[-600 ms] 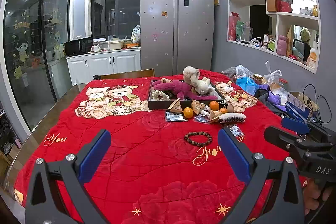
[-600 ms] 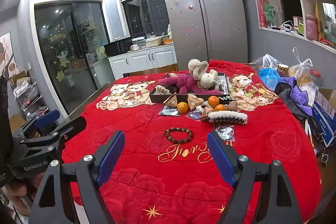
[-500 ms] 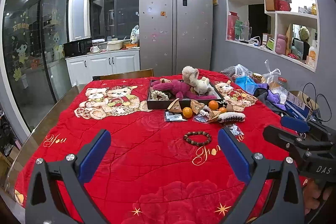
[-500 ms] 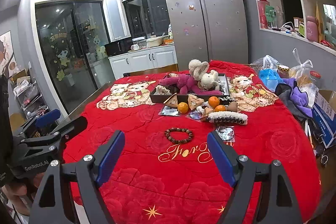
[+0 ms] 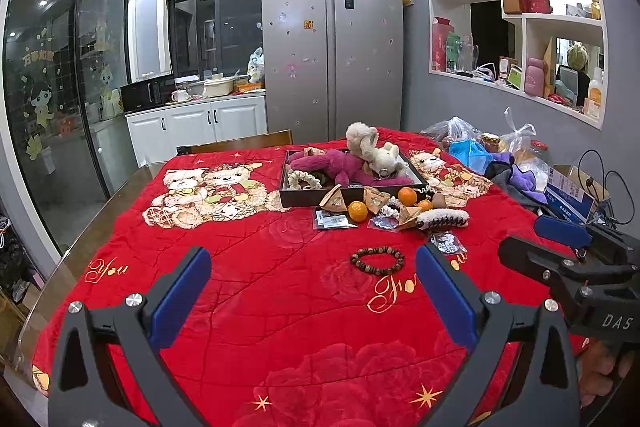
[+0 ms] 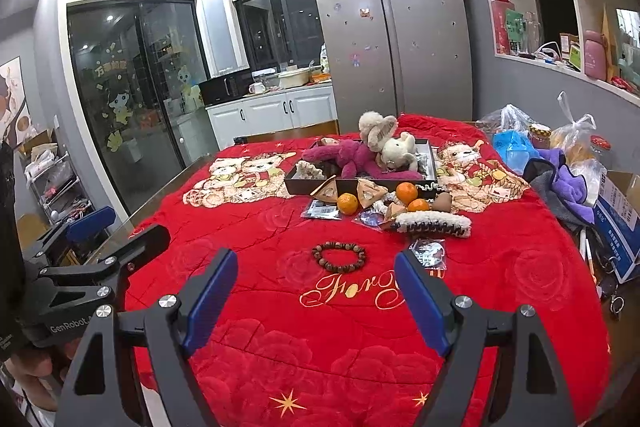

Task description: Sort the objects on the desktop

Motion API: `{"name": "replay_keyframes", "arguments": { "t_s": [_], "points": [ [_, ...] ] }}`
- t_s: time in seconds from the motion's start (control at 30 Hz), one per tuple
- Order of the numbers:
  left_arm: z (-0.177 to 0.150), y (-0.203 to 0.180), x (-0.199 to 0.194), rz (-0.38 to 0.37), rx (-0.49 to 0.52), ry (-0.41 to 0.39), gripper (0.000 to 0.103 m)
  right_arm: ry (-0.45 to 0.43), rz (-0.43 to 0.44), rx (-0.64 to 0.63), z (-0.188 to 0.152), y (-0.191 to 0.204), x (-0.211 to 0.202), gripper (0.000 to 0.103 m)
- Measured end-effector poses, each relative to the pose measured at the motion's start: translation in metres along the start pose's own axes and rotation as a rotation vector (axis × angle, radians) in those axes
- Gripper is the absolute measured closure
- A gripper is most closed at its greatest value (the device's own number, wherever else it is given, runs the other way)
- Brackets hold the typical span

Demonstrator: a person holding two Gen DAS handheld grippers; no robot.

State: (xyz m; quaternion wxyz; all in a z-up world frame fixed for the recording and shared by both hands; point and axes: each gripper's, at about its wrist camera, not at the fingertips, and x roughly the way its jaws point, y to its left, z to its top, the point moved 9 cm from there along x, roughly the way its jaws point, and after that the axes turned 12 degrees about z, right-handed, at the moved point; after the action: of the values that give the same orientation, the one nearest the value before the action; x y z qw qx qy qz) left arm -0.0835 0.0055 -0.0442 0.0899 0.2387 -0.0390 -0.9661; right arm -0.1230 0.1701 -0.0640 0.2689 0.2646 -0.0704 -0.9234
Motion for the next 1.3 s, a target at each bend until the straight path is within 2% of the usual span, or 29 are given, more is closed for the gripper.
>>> {"name": "replay_keyframes", "arguments": {
  "t_s": [0.97,1.3],
  "points": [
    [-0.006,-0.003,0.009,0.0,0.013,0.017,0.0,0.012,0.001,-0.018,-0.004,0.003,0.002,0.02],
    [-0.024,-0.013,0.037,-0.048,0.008,0.066,0.0,0.001,-0.062,-0.083,-0.009,-0.009,0.011,0.02]
  ]
}}
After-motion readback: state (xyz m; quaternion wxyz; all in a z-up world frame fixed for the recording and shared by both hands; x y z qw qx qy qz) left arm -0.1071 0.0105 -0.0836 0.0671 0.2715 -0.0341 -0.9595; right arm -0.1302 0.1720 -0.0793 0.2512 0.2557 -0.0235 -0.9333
